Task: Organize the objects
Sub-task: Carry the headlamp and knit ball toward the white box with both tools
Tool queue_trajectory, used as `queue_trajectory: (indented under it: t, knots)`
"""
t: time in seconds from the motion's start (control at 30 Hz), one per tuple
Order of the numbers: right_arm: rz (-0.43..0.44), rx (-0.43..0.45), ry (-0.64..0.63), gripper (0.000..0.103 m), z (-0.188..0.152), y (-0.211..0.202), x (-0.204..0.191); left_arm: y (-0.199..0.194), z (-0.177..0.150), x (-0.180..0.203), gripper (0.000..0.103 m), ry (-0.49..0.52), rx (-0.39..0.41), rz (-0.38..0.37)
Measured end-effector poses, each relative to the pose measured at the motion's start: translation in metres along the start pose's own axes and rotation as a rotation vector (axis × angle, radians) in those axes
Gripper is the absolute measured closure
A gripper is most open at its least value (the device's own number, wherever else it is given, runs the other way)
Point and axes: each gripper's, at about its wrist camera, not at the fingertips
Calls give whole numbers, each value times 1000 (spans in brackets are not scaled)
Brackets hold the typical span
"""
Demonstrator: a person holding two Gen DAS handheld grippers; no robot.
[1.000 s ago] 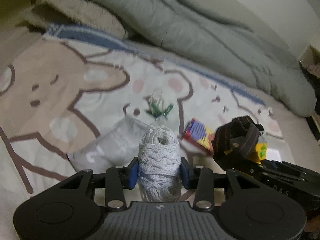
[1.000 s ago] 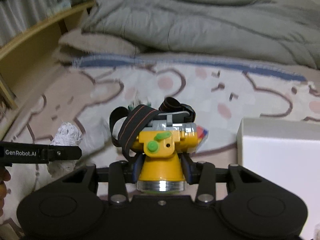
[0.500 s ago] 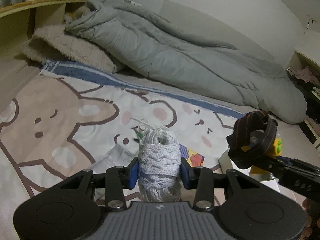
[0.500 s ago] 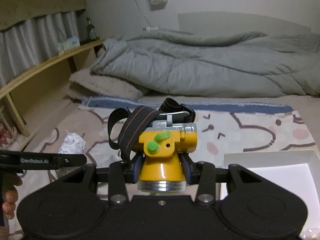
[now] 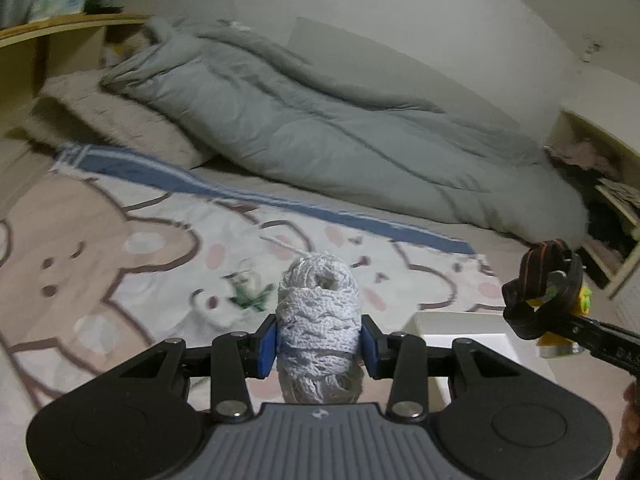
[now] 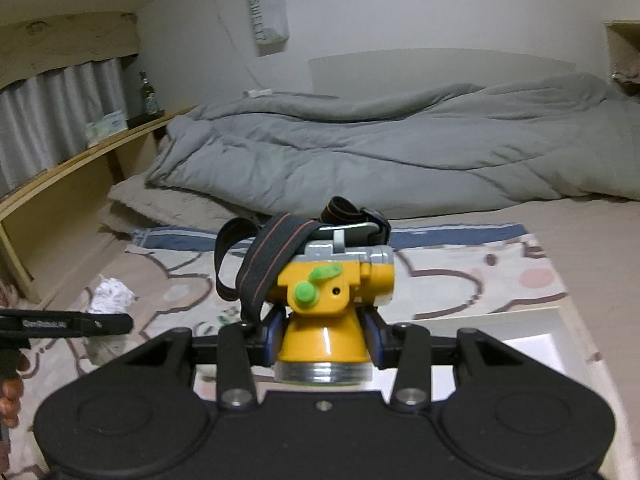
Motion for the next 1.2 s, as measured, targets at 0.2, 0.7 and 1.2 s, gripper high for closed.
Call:
queue_trajectory:
  t: [0.2, 0.7, 1.2]
  knots:
    - [-51, -27, -56, 61, -3, -10, 37, 14, -9, 32, 60, 57, -26, -44]
    - [-149, -122, 10, 61, -40, 25, 135, 101, -53, 148, 60, 143, -137, -147]
    - [-103, -363, 66, 61, -91, 102, 181, 236, -93, 197, 60, 385, -355, -132]
Point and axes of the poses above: each gripper's, at about its wrist camera, not at the fingertips, and y roughly the way its jaws point, x to its right, z to its top, and after that the axes turned 15 degrees about -y, right-handed
